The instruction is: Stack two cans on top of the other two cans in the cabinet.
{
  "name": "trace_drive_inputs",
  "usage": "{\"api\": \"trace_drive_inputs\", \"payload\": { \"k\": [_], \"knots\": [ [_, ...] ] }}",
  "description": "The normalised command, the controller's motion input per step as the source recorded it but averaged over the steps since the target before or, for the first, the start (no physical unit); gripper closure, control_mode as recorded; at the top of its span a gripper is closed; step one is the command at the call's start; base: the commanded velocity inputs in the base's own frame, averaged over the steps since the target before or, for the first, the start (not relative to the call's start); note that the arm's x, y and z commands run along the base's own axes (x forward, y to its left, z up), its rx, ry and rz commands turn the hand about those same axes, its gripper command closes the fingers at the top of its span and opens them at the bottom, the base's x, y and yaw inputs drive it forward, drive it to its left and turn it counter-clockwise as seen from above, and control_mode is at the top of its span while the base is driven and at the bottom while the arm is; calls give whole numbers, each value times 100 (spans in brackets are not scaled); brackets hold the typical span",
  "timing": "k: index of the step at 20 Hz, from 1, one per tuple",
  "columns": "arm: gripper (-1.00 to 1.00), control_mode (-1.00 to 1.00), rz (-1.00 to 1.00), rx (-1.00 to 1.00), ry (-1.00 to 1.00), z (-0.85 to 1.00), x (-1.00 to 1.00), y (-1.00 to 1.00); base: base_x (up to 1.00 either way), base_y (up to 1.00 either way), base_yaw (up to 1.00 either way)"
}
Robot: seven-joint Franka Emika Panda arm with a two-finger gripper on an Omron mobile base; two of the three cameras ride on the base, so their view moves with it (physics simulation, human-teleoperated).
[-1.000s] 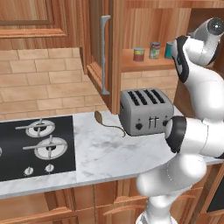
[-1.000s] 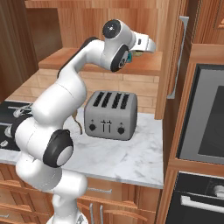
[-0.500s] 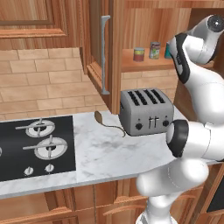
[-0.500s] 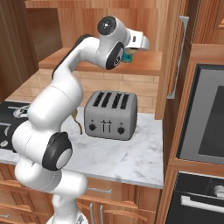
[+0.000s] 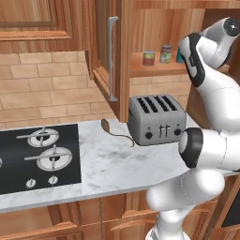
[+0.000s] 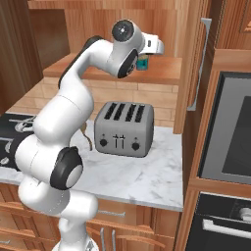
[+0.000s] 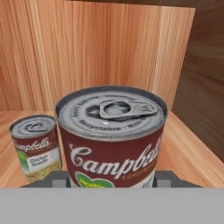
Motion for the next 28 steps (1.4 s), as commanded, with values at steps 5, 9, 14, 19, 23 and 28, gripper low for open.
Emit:
{"api": "trace_drive_inputs", "payload": {
  "k": [5,9,14,19,23,28],
  "knots": [
    [100,-100,7,0,0,11,16,7,0,0,0],
    [100,-100,3,0,0,7,15,9,0,0,0],
    [100,-100,1,0,0,0,20,8,0,0,0],
    [100,-100,1,0,0,0,25,6,0,0,0],
    [100,-100,0,0,0,0,28,1,0,0,0],
    [100,-100,0,0,0,0,17,0,0,0,0]
  ]
}}
